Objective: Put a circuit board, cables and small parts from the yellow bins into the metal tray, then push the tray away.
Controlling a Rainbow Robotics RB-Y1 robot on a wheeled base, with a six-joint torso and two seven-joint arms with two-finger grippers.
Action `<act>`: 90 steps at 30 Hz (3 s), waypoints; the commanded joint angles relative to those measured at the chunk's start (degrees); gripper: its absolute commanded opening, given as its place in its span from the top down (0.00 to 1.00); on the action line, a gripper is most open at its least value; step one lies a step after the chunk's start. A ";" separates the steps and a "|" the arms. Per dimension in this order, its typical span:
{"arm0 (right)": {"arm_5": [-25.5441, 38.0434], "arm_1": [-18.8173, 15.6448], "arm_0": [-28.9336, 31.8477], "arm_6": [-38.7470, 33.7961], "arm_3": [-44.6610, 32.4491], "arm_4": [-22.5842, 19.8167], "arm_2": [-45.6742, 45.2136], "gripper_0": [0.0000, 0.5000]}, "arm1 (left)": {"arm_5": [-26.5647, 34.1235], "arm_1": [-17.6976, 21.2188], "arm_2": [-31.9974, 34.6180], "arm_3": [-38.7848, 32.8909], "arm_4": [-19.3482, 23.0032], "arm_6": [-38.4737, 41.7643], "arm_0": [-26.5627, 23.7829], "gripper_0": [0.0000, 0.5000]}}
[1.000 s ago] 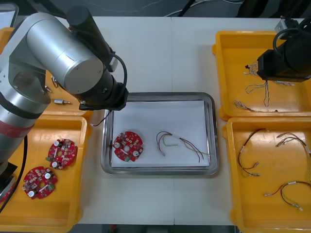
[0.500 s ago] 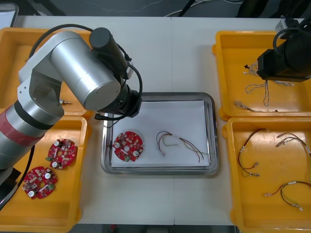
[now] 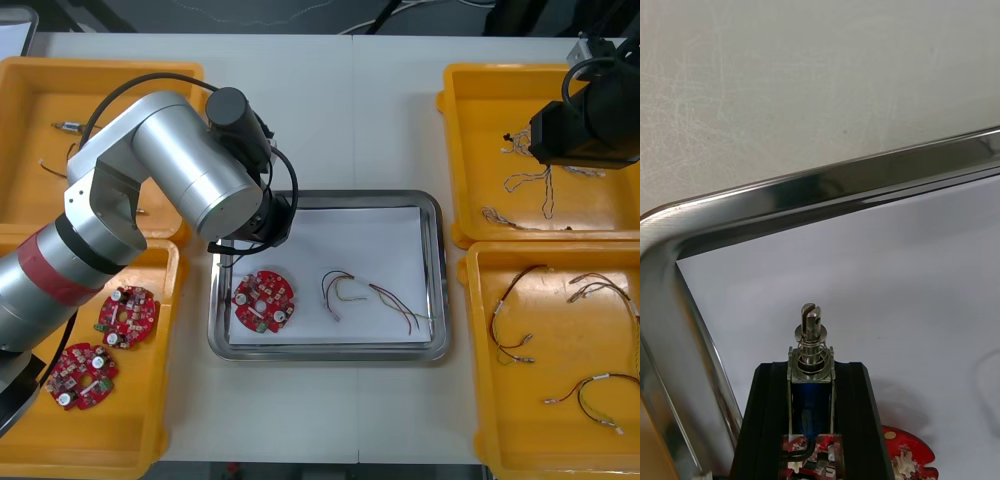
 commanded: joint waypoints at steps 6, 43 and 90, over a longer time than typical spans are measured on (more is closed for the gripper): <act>0.19 0.80 0.37 -1.67 -1.89 -0.07 -0.98 1.00 | -0.99 -1.62 -1.33 1.21 -0.76 5.78 -0.48 1.00; 0.19 2.91 3.18 -4.13 -5.76 0.37 1.48 1.00 | -4.85 -1.54 -2.82 5.26 0.03 7.27 0.49 0.59; 0.19 0.36 7.22 -5.62 -18.94 -10.62 13.44 1.00 | 17.91 9.01 29.08 -2.83 12.08 -9.78 -0.39 0.05</act>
